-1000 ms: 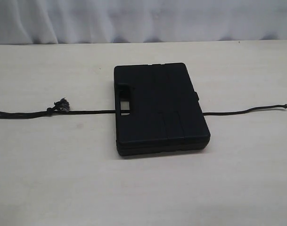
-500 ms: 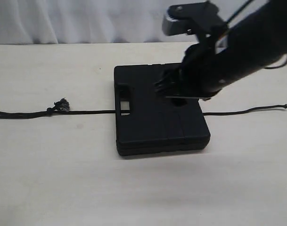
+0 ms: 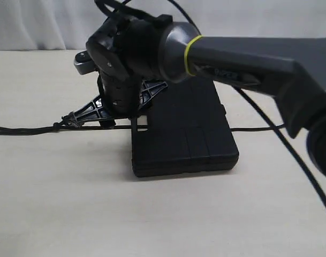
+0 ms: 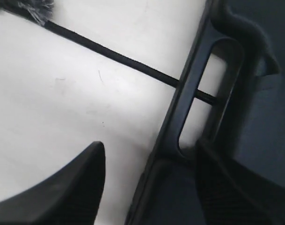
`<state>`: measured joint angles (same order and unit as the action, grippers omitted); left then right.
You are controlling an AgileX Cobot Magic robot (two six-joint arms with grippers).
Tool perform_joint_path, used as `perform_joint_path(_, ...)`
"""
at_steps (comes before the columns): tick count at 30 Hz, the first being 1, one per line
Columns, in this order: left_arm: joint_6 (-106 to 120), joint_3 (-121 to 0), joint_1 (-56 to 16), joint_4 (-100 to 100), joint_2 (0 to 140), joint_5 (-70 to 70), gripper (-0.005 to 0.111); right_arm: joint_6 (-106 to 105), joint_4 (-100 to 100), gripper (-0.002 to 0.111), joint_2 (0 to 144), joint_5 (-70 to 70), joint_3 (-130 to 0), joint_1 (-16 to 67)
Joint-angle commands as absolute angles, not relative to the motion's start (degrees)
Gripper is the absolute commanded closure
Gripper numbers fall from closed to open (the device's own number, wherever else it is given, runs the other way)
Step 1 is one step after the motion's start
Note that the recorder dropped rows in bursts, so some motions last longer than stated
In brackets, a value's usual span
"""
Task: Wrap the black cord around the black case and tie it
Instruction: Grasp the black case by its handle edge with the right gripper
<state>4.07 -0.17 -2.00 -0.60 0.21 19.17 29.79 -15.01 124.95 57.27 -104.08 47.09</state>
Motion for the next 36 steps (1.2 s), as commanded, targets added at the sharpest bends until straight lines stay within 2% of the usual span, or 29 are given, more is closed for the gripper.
perform_joint_path(1, 3.87, 0.0, -2.07, -0.49, 0.0, 18.62, 0.107, 32.06, -17.05, 0.054, 128.22, 55.84, -105.87, 47.23)
perform_joint_path(32, 3.87, 0.0, -2.07, -0.49, 0.0, 18.51, 0.107, 36.75, -25.26, 0.054, 134.58, 52.11, -106.59, 46.7)
perform_joint_path(36, 3.87, 0.0, -2.07, -0.49, 0.0, 18.51, 0.107, 36.75, -25.88, 0.06, 134.58, 52.49, -106.59, 46.7)
